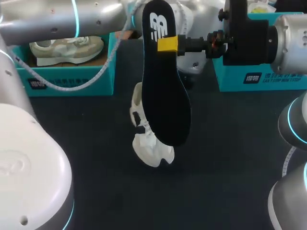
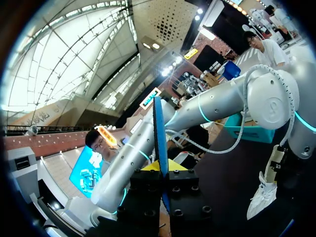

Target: Take the shoe out of the shoebox, open the shoe tongue, remove and reinsert the insole, then place the shoe into the shoebox

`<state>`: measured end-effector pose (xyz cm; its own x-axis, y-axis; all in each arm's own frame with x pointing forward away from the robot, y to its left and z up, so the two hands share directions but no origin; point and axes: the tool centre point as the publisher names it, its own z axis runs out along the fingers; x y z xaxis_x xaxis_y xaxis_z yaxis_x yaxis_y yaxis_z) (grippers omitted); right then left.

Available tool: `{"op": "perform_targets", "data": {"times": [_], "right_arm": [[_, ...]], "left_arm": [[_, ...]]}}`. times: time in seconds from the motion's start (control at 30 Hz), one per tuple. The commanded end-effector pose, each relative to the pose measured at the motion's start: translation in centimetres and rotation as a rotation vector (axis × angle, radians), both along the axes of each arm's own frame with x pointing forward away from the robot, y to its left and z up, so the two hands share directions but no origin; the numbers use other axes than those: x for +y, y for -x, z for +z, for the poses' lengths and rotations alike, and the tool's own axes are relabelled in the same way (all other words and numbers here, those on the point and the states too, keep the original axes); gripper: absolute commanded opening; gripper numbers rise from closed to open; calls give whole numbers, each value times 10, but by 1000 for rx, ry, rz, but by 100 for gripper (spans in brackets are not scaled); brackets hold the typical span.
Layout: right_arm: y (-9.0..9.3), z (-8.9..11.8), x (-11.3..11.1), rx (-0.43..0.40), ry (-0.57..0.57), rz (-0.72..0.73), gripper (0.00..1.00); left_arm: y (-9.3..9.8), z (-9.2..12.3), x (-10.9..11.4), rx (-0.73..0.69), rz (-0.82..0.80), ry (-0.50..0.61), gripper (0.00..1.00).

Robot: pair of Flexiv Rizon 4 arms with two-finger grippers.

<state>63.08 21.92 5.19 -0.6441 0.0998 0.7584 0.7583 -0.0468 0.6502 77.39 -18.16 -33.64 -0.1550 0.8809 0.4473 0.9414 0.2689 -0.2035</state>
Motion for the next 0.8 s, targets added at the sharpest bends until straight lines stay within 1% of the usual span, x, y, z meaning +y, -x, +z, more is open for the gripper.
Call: {"op": "perform_targets", "data": {"times": [0.03, 0.13, 0.33, 0.57, 0.6, 0.67, 0.8], "right_arm": [[0, -1, 5, 2, 1, -4, 0], [0, -1, 5, 2, 1, -4, 0], [0, -1, 5, 2, 1, -4, 0], [0, -1, 5, 2, 1, -4, 0], [0, -1, 5, 2, 1, -4, 0], [0, -1, 5, 2, 1, -4, 0], [0, -1, 5, 2, 1, -4, 0]], "left_arm": [[-7, -2, -13, 9, -46, -68, 0], [-9, -2, -20, -20, -48, -55, 0], [6, -6, -32, -57, -95, -39, 0], [31, -16, -26, -102, -123, -23, 0], [33, -17, -24, -91, -135, -15, 0], [39, -22, -19, -119, -141, -1, 0], [43, -31, -14, -132, -148, -3, 0]]}}
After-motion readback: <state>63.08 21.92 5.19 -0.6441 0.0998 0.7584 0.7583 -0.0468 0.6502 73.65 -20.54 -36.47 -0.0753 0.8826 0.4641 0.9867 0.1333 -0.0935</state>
